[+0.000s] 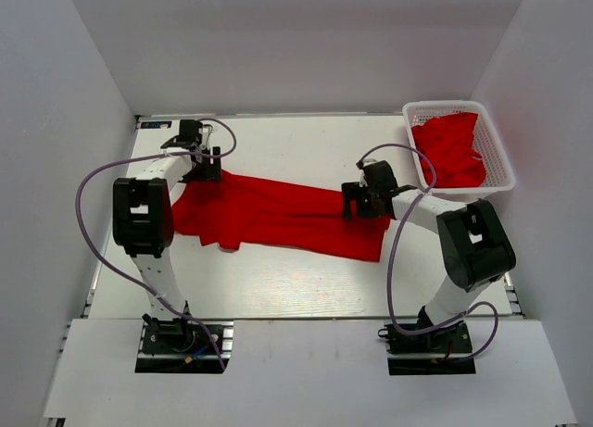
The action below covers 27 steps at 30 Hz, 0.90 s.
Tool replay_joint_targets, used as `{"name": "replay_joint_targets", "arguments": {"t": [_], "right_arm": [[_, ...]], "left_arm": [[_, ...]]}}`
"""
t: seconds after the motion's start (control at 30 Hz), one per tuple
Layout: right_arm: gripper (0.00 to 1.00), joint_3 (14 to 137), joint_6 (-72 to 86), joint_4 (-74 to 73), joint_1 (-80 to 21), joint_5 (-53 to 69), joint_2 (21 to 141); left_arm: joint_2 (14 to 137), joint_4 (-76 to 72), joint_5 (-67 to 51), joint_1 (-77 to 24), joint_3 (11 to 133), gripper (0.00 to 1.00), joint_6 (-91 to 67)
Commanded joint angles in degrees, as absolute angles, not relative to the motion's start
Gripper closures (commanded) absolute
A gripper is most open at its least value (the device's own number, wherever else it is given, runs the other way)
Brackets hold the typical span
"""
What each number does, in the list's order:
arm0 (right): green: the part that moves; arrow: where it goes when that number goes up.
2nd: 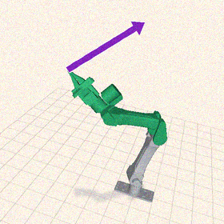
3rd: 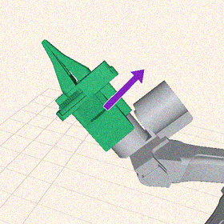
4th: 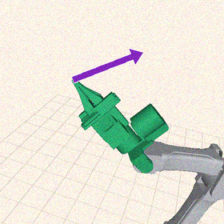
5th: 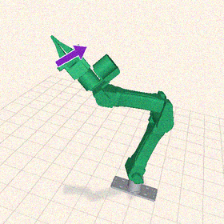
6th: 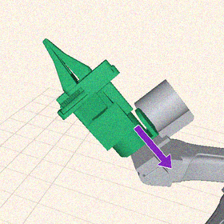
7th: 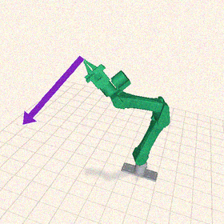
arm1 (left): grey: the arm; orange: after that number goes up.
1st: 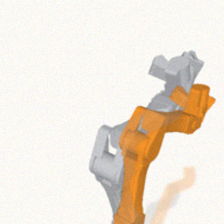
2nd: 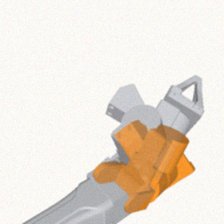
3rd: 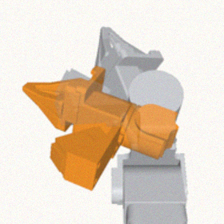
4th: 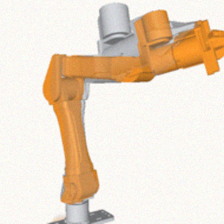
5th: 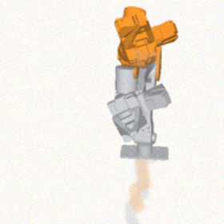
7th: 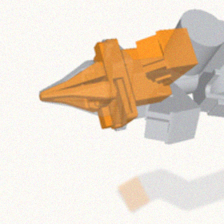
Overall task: Fold and stack the t-shirts
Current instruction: Fold the other side of the tshirt into a rectangle
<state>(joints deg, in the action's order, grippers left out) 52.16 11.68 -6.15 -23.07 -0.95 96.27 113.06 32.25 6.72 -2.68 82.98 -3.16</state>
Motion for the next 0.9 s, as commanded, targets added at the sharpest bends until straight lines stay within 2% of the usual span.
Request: {"name": "replay_joint_targets", "arguments": {"t": [0.0,0.17,0.43,0.53,0.57,0.67,0.87], "right_arm": [[0.1,53.26,13.97,-10.28,-22.5,-6.94,99.23],[0.1,54.23,14.68,-11.42,-22.41,-8.35,99.84],[0.1,54.49,15.56,-12.66,-22.41,-9.4,99.58],[0.1,54.32,15.73,-12.74,-22.5,-9.58,99.41],[0.1,54.4,15.73,-12.74,-22.41,-9.75,99.4],[0.1,54.58,15.91,-13.27,-22.41,-9.93,99.49],[0.1,54.93,16.08,-13.53,-22.33,-10.11,99.32]], "left_arm": [[109.25,27.17,1.76,-2.2,82.09,0.13,-0.44],[109.25,26.02,1.76,-1.68,80.6,0.22,0.26],[111.09,25.84,2.55,-1.67,81.12,0.27,0.88],[111.62,25.31,2.55,-1.67,81.12,0.32,1.4],[111.62,24.7,2.55,-1.67,81.12,0.37,1.41],[111.62,24.7,1.24,-1.67,81.12,0.44,1.41],[112.76,24.78,1.93,-1.67,81.73,0.45,1.41]]}}
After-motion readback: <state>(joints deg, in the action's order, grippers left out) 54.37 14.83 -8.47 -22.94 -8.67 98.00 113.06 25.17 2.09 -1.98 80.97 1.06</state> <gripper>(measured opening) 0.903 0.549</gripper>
